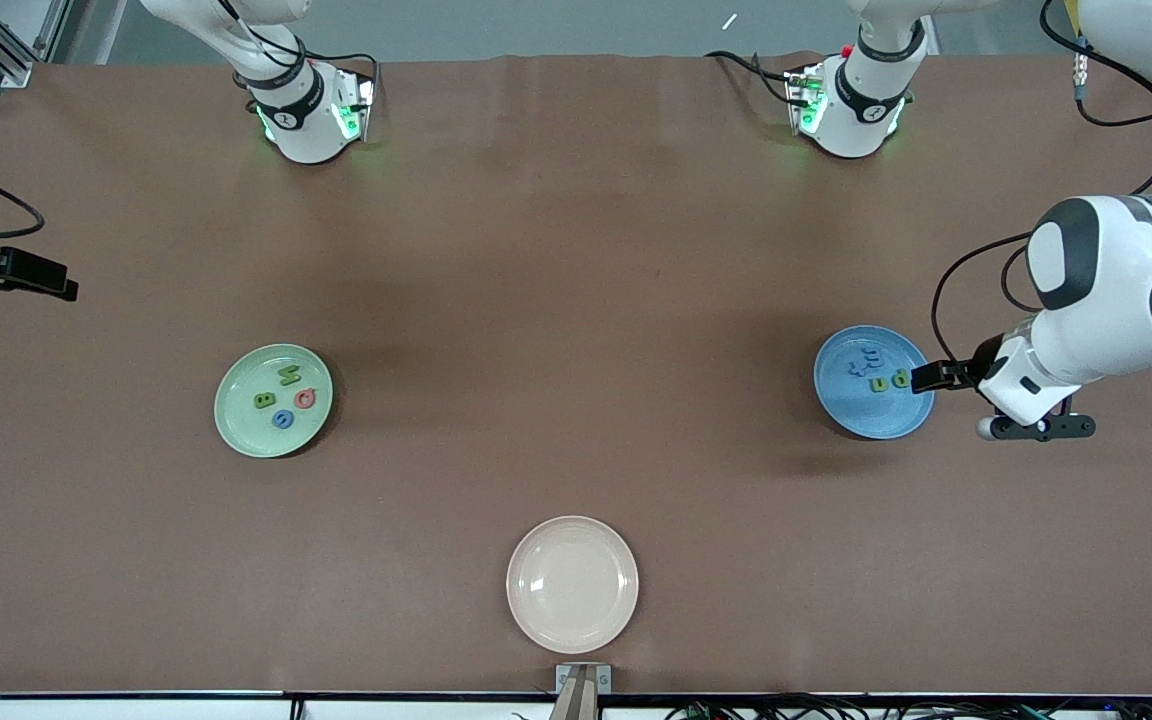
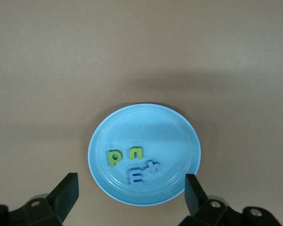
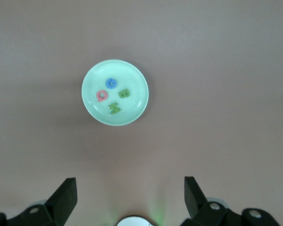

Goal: Sort upper and lower case letters into plates

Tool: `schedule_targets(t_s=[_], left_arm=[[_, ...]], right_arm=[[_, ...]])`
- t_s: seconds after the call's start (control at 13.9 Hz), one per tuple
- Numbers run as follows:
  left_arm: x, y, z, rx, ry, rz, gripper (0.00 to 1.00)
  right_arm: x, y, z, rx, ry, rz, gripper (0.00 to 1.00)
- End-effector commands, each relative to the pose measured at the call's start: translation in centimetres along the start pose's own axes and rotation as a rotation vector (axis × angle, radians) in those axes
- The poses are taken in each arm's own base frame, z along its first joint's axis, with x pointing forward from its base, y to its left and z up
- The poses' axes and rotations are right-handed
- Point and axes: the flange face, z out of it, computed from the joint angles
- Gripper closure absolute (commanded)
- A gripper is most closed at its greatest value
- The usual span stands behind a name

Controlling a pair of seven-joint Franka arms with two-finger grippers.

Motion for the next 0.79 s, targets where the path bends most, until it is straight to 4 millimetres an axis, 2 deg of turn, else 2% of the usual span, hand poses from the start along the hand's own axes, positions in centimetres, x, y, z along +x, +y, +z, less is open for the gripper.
schedule_targets(t_s=[0.0,0.14,0.29,0.36,0.5,0.58,0.72], left_arm=[[-2.7,0.4,-5.6,0.019,0.035,0.012,0.01],[-4.3,0.8,-9.6,0.026,0.061,0.009,0.01],[-5.7,2.1,-12.1,0.033,0.075,0.023,0.01],[-6.4,3.0,-13.3,0.037,0.093,0.026,0.01],[-7.7,3.4,-16.4,0.042,0.122,0.006,0.01],[-7.9,3.3,-17.9,0.042,0.130,0.007,0.01],[-8.2,3.5,-22.3,0.040,0.141,0.011,0.01]], right_arm=[[-0.9,0.7,-0.4,0.024,-0.019,0.004,0.00],[-1.2,0.9,-0.4,0.025,-0.029,0.007,0.00],[-1.7,0.2,-0.9,0.026,-0.029,-0.005,0.00],[-2.2,-0.5,-1.7,0.022,-0.011,-0.019,0.00],[-2.3,-2.5,-2.0,0.009,0.000,-0.042,0.00],[-2.3,-2.6,-2.0,0.010,0.000,-0.044,0.00],[-2.3,-2.4,-1.7,0.017,-0.006,-0.038,0.00]])
